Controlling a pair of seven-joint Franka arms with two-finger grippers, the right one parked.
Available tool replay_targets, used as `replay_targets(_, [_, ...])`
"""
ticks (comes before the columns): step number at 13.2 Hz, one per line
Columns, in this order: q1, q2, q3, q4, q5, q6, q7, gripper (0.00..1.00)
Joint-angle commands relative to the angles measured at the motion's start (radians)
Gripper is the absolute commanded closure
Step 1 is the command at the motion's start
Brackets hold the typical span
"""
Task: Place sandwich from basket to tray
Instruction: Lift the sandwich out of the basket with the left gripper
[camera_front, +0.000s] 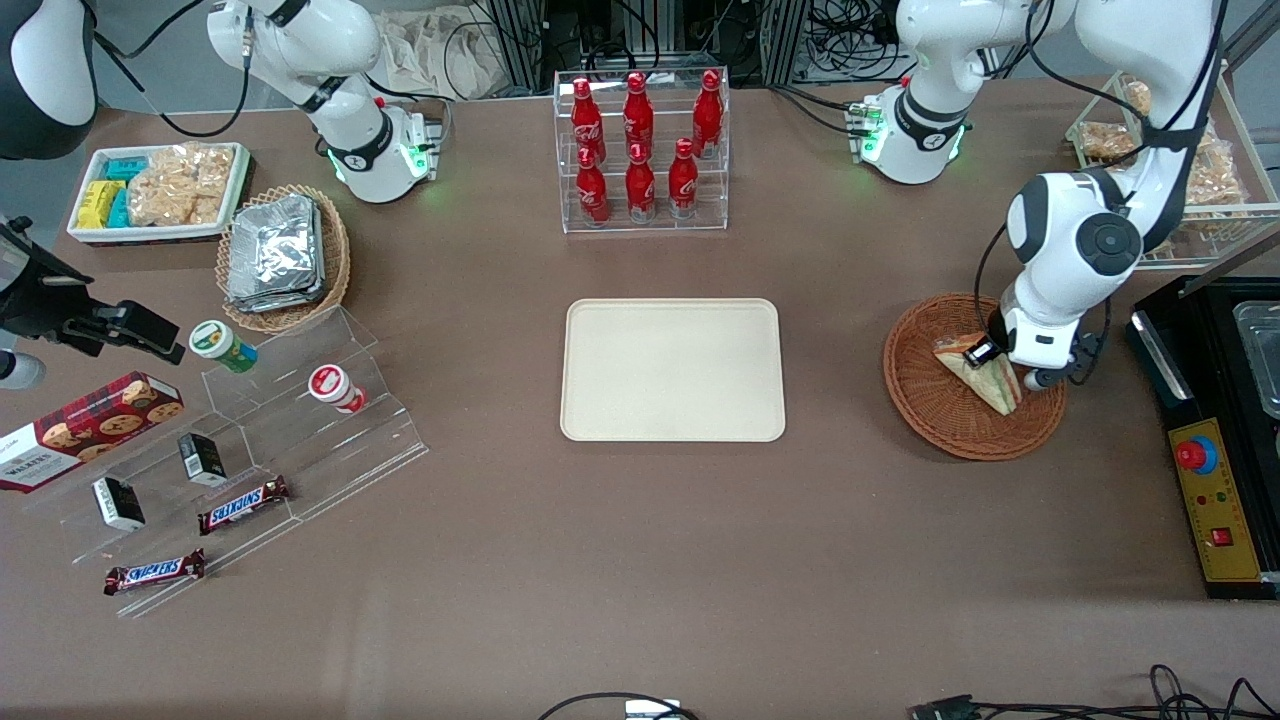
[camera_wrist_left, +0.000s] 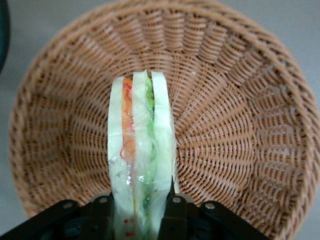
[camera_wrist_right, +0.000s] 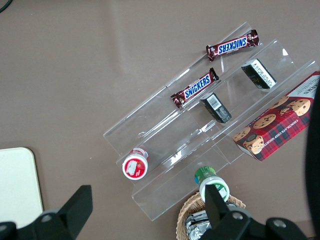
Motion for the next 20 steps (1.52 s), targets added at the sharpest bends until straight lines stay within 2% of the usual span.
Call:
replay_targets(1, [0.007, -0.062, -0.005, 0.113, 0.012, -0.201, 0.086, 1.0])
replay_targets(5, [-0.007, -0.098, -0.022, 0.264, -0.003, -0.403, 0.297, 1.0])
replay_targets(9, [-0.016, -0.136, -0.124, 0.304, 0.0, -0.42, 0.416, 1.0])
replay_targets(14, [-0.018, -0.152, -0.278, 0.306, -0.003, -0.421, 0.413, 1.0])
replay_targets(20, [-0.018, -0.121, -0.451, 0.315, -0.008, -0.418, 0.356, 0.94])
